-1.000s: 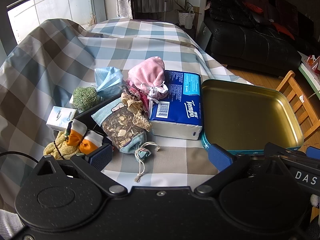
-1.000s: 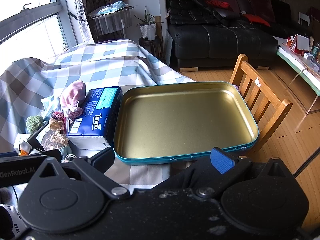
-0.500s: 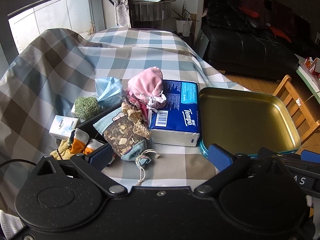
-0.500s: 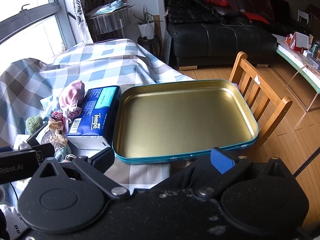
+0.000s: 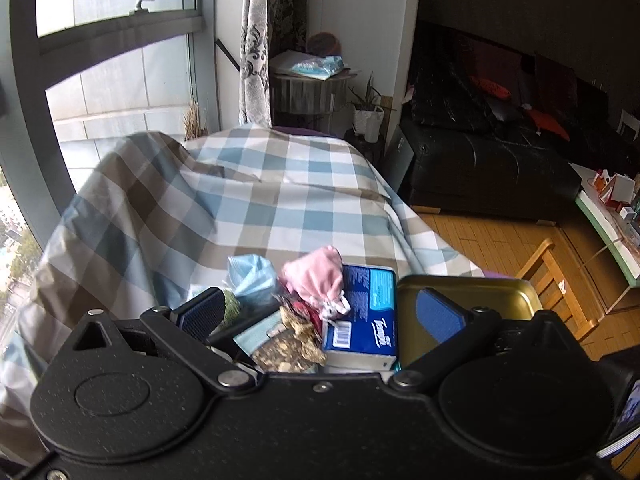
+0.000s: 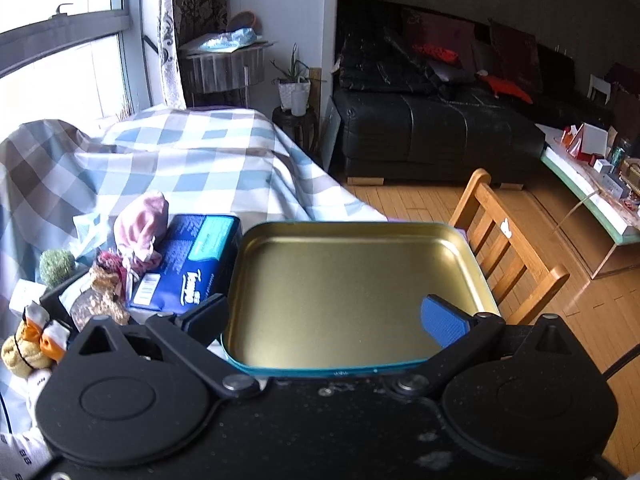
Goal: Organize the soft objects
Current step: 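Move left tool to the yellow towel while right tool approaches the orange-white cloth bundle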
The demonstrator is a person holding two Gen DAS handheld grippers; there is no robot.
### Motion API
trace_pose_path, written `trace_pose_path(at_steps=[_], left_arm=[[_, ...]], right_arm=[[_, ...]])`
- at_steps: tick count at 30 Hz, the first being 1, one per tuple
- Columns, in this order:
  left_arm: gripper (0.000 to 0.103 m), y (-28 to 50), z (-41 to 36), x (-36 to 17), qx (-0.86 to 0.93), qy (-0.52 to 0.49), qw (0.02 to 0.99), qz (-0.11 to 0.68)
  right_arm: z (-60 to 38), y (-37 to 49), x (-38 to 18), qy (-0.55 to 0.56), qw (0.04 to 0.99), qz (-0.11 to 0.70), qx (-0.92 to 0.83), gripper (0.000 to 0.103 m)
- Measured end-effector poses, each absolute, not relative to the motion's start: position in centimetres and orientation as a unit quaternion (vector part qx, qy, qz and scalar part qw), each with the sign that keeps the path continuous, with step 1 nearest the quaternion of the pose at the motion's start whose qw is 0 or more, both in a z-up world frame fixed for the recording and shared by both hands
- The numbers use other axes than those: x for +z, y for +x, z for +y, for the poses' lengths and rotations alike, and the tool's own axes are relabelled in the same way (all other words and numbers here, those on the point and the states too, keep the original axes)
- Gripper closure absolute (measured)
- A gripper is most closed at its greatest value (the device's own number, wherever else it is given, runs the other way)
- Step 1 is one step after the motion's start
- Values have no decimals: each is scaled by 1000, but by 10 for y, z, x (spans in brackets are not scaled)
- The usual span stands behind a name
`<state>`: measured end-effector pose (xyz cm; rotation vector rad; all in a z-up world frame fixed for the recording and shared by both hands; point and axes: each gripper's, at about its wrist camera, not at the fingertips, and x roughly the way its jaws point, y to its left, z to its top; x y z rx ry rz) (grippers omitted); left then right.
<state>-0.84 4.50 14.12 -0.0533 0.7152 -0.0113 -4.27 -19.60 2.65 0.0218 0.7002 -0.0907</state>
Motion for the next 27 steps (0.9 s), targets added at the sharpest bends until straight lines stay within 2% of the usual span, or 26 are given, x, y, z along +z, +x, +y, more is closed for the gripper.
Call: trace_pose_path(at_steps=[6, 11, 18, 23, 27], left_arm=[[4, -2, 70, 208, 18, 34, 953, 302], [4, 28, 93, 233, 23, 52, 951, 302], [4, 76, 122, 215, -1, 34, 929, 368], [4, 79, 116, 194, -13, 121, 920, 372], [4, 80, 117, 175, -34, 139, 915, 376]], right_arm=[[-181, -37, 43, 22, 947, 320, -17, 0], [-161, -38, 46, 16, 951, 308, 1, 0], [-143, -34, 43, 42, 941, 327, 80, 1], [-124, -26, 35, 30, 933, 340, 113, 1], [-105, -15, 24, 20, 925, 356, 130, 1]])
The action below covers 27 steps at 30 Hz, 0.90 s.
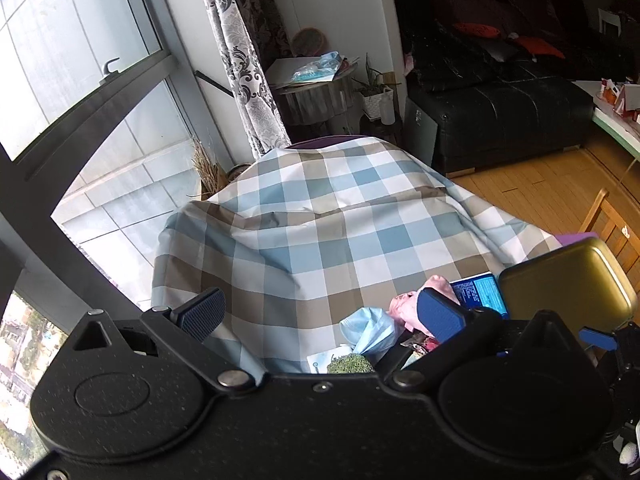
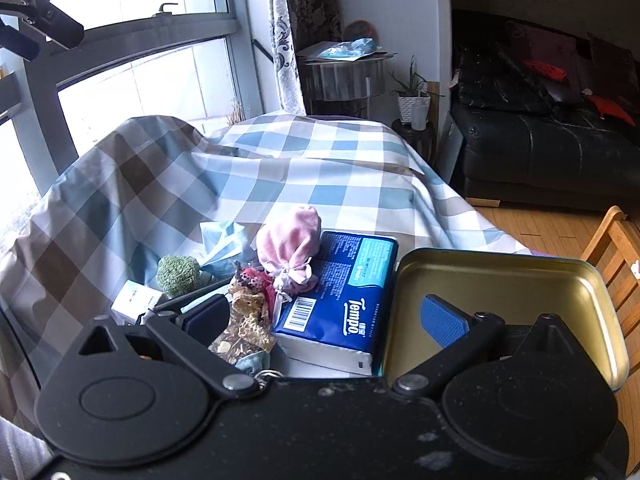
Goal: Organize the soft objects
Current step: 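Move left tool to the yellow towel while right tool approaches the orange-white cloth bundle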
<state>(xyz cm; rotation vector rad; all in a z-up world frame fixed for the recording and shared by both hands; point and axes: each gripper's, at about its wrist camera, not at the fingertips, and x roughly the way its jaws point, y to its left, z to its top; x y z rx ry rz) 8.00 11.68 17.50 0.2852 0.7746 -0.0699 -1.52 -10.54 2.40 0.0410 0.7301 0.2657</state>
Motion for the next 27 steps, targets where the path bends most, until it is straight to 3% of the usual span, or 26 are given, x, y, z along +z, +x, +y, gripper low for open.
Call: trace_pose_path(at_steps=[13, 27], left_arm=[[4, 96, 173, 67, 22, -18, 904, 427], [4, 35, 192, -37, 81, 24, 861, 501]], right_arm=[[-46, -4, -11, -34, 894, 384, 230, 1], [-12, 2, -38, -100, 874, 383, 283, 3]])
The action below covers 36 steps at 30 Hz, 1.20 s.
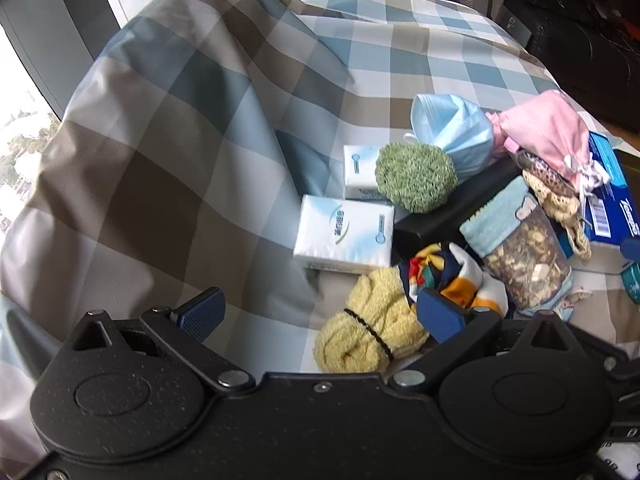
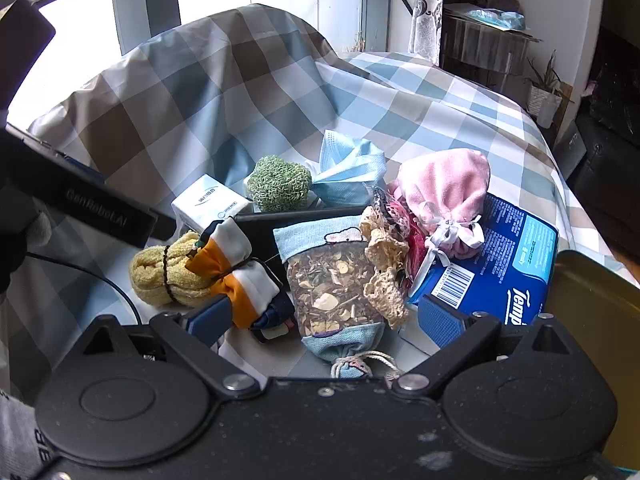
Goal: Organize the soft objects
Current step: 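Move left tool to the yellow towel while right tool approaches the orange-white cloth bundle, then close left gripper on the yellow towel while right gripper closes on the orange-white cloth bundle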
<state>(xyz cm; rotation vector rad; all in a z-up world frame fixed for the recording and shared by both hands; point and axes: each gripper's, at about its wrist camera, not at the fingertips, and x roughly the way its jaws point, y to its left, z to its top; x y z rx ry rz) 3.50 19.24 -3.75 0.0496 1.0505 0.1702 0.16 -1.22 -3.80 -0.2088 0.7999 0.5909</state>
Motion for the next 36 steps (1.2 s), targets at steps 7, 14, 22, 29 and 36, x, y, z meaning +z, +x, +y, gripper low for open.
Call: trace_pose_path(at_steps=[7, 14, 22, 29, 36], left_arm=[[5, 26, 197, -64, 40, -11, 856, 516], [12, 37, 186, -88, 44, 26, 849, 526], [29, 34, 175, -104, 26, 30, 849, 526], [32, 24, 172, -99, 20, 41, 856, 515], [31, 25, 173, -96, 21, 38, 862, 505]], right_arm=[[2, 9, -39, -126, 860, 376, 322, 7], [27, 24, -42, -142, 832, 385, 374, 13], [50, 47, -54, -158, 800, 409, 410, 30], [70, 57, -66, -153, 755, 430, 471, 40], [80, 65, -73, -159, 742, 453, 468, 64]])
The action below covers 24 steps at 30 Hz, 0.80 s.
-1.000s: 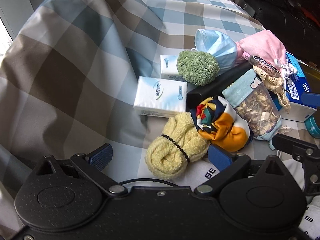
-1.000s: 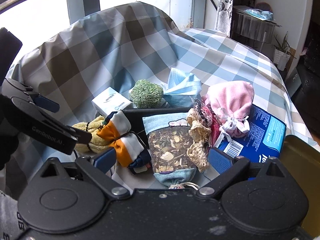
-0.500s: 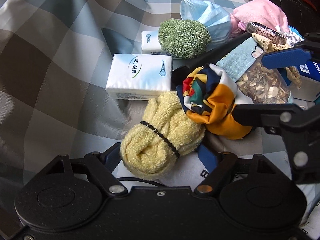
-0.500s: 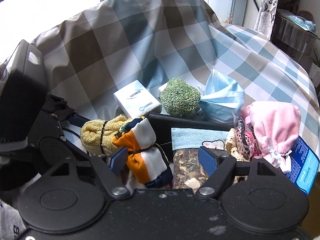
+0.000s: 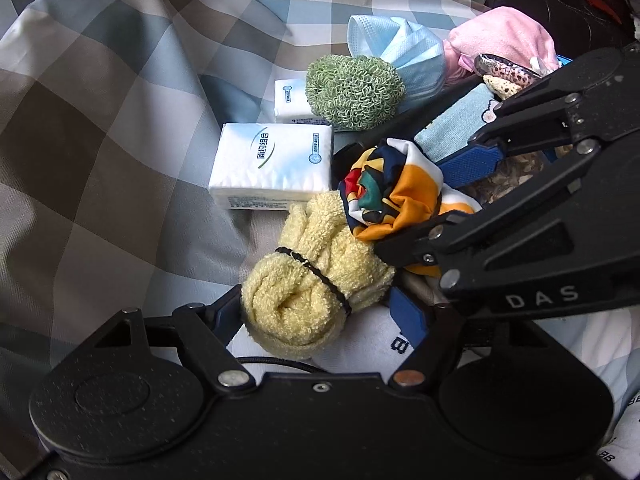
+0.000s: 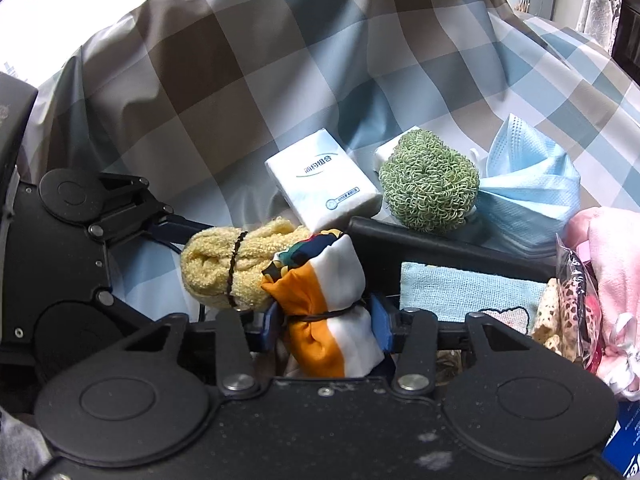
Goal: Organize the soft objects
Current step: 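Close left gripper on the yellow towel while right gripper closes on the orange-white cloth bundle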
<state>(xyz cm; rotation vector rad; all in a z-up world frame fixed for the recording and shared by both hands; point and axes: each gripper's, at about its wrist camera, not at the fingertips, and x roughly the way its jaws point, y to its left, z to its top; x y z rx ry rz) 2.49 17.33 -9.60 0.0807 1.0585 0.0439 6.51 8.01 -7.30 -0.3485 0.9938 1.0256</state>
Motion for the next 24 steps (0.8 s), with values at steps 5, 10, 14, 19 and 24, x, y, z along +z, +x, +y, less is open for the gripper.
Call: trace_pose_path(at_steps=[5, 10, 14, 19, 24], left_arm=[[30, 25, 178, -88, 24, 17, 869, 494], [30, 32, 180, -92, 32, 5, 865, 500], [26, 41, 184, -99, 48, -19, 858, 511], [27, 53, 185, -109, 59, -33, 848, 526], [48, 53, 189, -104, 61, -49, 847, 525]], right_arm=[[59, 65, -45, -117, 766, 445, 449, 64], [19, 63, -15, -57, 811, 419, 405, 64], [-21, 56, 2, -31, 856, 390, 338, 64], [-81, 53, 13, 29, 888, 377, 261, 64], [-137, 47, 14, 61, 911, 365, 180, 64]])
